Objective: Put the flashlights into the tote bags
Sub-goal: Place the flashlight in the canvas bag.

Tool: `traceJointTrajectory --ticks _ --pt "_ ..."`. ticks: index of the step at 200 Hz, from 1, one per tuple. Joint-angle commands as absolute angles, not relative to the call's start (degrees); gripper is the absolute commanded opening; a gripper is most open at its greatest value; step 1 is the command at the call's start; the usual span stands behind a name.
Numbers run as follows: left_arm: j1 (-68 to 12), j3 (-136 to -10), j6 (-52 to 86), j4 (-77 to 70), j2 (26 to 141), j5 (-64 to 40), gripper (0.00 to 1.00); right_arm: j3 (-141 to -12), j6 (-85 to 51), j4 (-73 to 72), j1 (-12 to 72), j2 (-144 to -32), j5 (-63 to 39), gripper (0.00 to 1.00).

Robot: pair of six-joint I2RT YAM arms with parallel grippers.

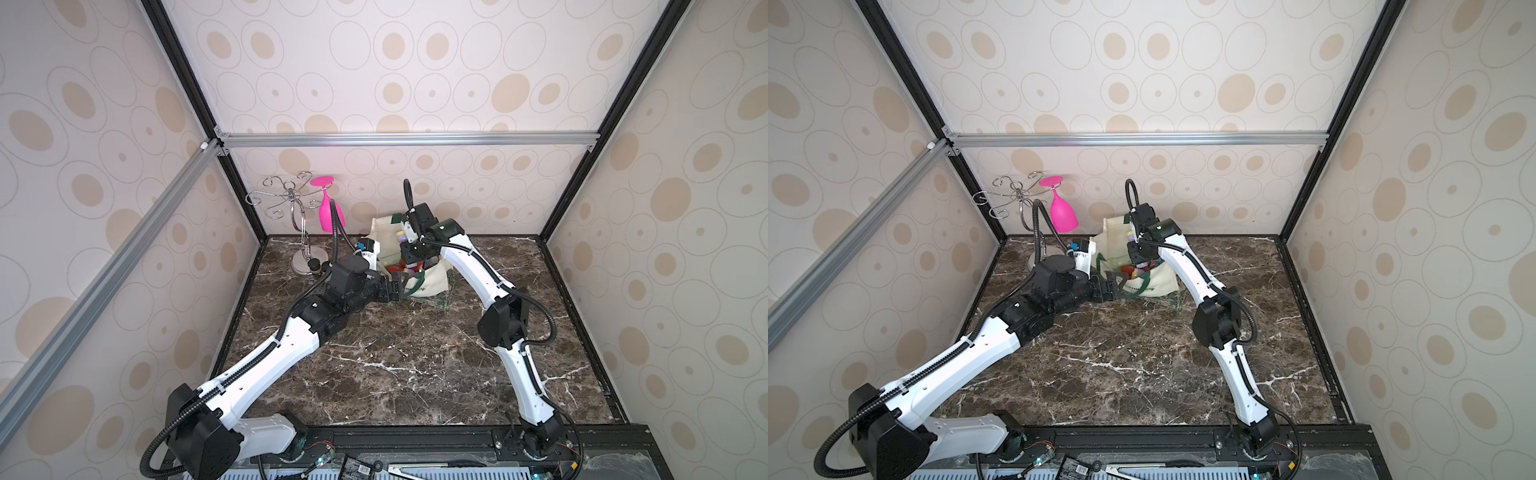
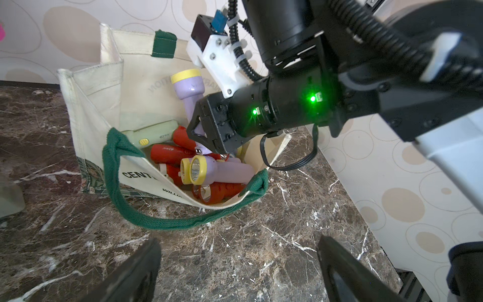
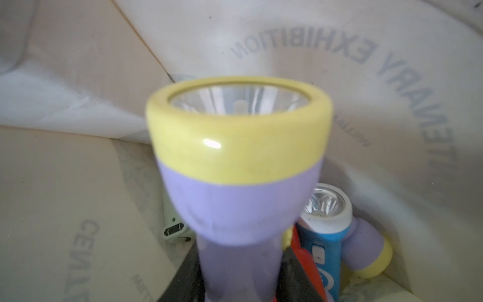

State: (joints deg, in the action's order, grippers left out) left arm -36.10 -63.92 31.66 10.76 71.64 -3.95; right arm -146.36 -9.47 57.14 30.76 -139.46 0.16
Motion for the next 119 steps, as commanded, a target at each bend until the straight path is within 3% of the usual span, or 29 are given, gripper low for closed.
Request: traceJointTrajectory --ticks 1,76,119 --pt "-35.1 -65.1 31.6 9.4 70.1 -4.5 0.93 -148.8 -8.3 57.0 30.3 -141.5 1.5 0.1" --pt "-34.6 -64.3 31.6 11.9 65.6 -2.5 0.93 -147.7 -7.7 55.0 30.2 -139.5 3.6 0.57" --pt "-34.5 -64.0 31.3 12.1 64.1 -3.9 0.94 -148.2 -7.5 53.6 30.3 -134.5 4.2 0.76"
